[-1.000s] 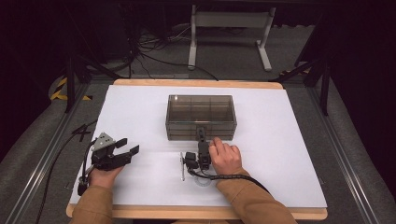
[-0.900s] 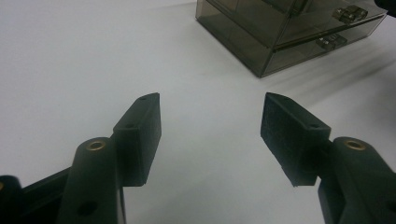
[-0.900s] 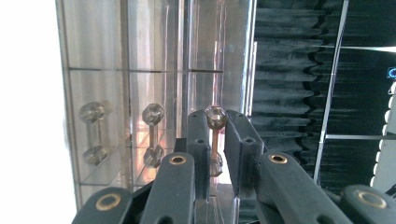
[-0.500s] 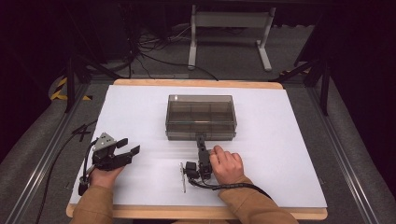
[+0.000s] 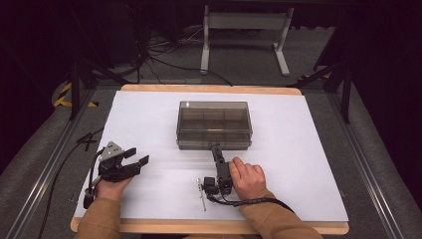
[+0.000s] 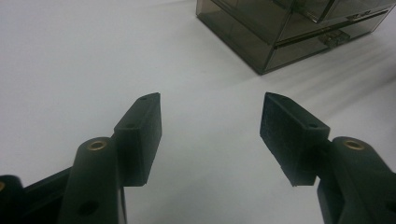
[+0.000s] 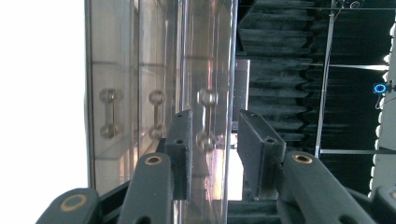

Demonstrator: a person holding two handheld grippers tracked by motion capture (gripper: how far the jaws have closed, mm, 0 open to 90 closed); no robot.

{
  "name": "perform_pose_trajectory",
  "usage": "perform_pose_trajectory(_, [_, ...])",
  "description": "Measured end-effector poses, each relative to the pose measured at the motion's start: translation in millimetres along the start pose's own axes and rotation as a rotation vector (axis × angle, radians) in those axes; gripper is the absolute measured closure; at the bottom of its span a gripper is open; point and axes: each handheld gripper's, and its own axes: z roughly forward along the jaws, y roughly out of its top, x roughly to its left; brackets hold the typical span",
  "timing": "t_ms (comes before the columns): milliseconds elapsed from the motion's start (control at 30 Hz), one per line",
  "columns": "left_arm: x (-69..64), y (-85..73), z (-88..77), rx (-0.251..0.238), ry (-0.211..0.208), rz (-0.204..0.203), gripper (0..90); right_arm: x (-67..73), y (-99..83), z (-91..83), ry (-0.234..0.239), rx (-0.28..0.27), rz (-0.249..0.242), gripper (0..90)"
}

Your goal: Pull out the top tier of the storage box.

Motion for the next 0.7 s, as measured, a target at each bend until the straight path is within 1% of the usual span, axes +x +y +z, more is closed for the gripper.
perform_pose_trajectory(67, [-0.2,-0.1,0.4,0.004,0.003,0.002,39.5,1.7,-5.6,-2.6,-0.008,-0.009,-0.007,64.1])
perform_pose_trajectory(167, [-0.2,-0.2,0.6,0.004,0.006,-0.001,39.4,3.5,-14.6,-5.8,-0.006,-0.017,-0.011,63.2])
perform_pose_trajectory(200, [-0.2,-0.2,0.6,0.004,0.006,-0.001,39.4,3.5,-14.6,-5.8,-0.006,-0.017,-0.011,63.2])
perform_pose_trajectory(233, [0.0,-0.2,0.6,0.003,0.006,-0.001,39.5,4.0,-20.8,-8.3,-0.004,-0.021,0.008,63.2])
perform_pose_trajectory(267, [0.0,-0.3,0.7,0.004,0.007,-0.001,39.5,3.5,-23.3,-9.1,-0.001,-0.029,0.013,63.1])
perform_pose_trajectory(367, [0.0,-0.4,0.9,0.006,0.006,-0.003,39.5,1.1,-31.9,-11.8,0.01,-0.033,0.051,63.3])
perform_pose_trajectory(467, [0.1,-0.4,0.7,0.007,0.008,-0.001,39.4,-2.1,-39.4,-15.6,0.011,-0.035,0.083,63.0])
perform_pose_trajectory(600, [0.1,-0.5,0.3,0.004,0.008,-0.004,39.5,-5.0,-46.4,-19.5,0.012,-0.047,0.104,63.0])
perform_pose_trajectory(633, [0.3,-0.4,0.2,0.006,0.007,-0.004,39.5,-5.5,-49.1,-20.8,0.006,-0.053,0.114,63.0])
perform_pose_trajectory(667, [0.3,-0.4,0.2,0.006,0.007,-0.004,39.5,-5.5,-49.1,-20.8,0.006,-0.053,0.114,63.0])
perform_pose_trajectory(700, [0.4,-0.4,0.2,0.007,0.007,-0.004,39.5,-6.2,-51.9,-22.1,-0.004,-0.06,0.122,63.2])
